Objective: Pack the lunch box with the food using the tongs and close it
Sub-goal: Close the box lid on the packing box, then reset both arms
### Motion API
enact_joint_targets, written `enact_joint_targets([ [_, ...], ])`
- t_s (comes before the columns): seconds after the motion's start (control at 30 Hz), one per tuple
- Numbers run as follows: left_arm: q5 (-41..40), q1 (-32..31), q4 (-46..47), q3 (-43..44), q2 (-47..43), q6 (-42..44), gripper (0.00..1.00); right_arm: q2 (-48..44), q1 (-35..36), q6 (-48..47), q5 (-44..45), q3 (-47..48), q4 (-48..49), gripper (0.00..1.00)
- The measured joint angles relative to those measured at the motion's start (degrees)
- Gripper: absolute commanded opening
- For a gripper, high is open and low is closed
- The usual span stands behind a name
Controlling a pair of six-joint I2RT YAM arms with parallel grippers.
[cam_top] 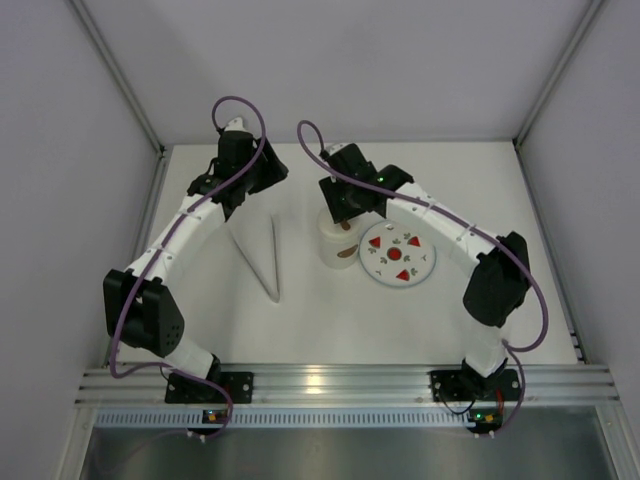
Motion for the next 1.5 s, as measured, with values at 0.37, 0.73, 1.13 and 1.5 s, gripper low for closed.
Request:
enact_joint_targets([
  [0.37, 0.46, 0.0, -0.04, 0.0, 0.0, 0.0, 0.61, -5.42, -0.11, 1.84, -0.07, -8.63, 7.04, 0.47],
  [0.73, 0.42, 0.0, -0.11, 0.0, 0.02, 0.68, 0.61, -10.19, -0.07, 4.61, 0.5, -17.75, 17.35, 0.48],
  [1.13, 0.61, 0.0, -4.22, 7.39, 1.99, 3.04, 0.71, -12.72, -0.72, 4.96, 7.32, -14.86, 16.02, 0.82],
  [1.5, 2.34, -0.04, -9.33, 15.02, 2.58, 7.15, 0.86, -28.85, -10.14, 3.41, 12.63, -11.67, 17.73, 0.99],
])
